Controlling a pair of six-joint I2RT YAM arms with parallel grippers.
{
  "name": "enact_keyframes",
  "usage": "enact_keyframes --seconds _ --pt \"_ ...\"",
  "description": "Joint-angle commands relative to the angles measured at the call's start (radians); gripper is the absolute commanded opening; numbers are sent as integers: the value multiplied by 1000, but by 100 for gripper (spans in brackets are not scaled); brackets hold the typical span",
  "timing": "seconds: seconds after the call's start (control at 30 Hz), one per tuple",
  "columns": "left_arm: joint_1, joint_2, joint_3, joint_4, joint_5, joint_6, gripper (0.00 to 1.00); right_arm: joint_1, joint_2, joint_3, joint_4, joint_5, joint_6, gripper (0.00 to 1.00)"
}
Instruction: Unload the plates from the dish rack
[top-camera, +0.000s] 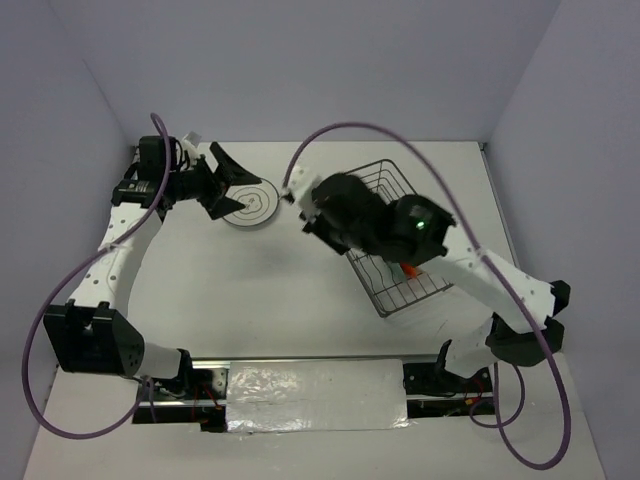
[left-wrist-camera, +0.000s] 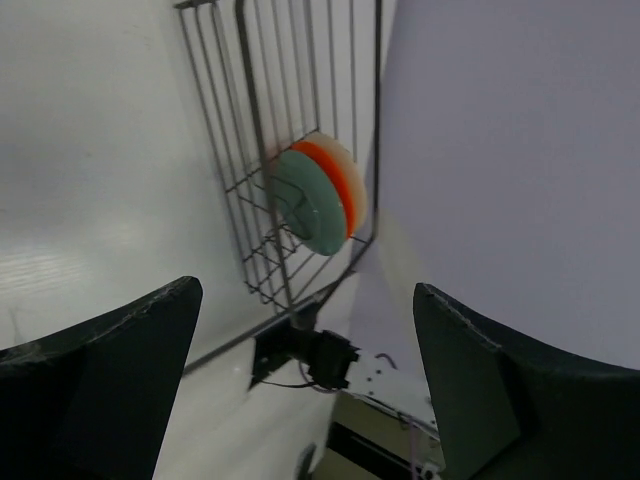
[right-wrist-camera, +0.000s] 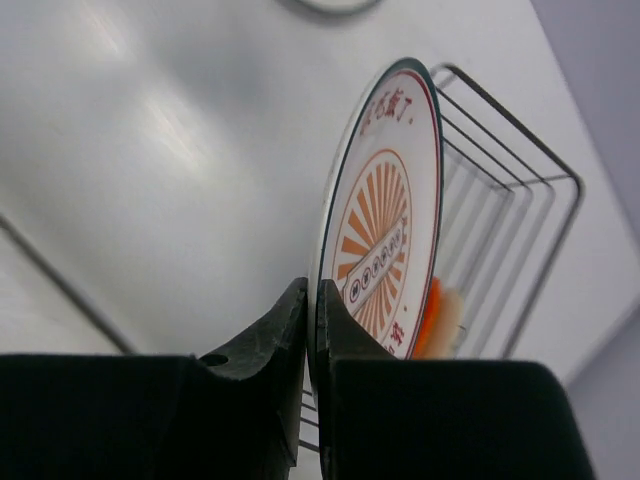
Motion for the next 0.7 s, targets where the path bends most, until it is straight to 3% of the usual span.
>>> enact_keyframes --seconds 0.0,0.1,0.23,0.43,0.6,0.67 --pt "-19 -3 88 178 114 -203 99 89 24 -182 112 443 -237 0" --pt "-38 11 165 68 66 -191 99 154 -24 -345 304 524 -406 0" --pt "-73 11 167 -36 17 -162 100 191 -73 -444 525 505 -553 0" --pt "-124 23 75 -72 -8 -135 98 212 -15 -382 536 344 -598 0" --pt "-153 66 131 -112 -24 -93 86 228 79 -277 559 321 -639 0" --pt "-153 76 142 -127 -37 -80 71 231 94 -246 573 314 -652 0"
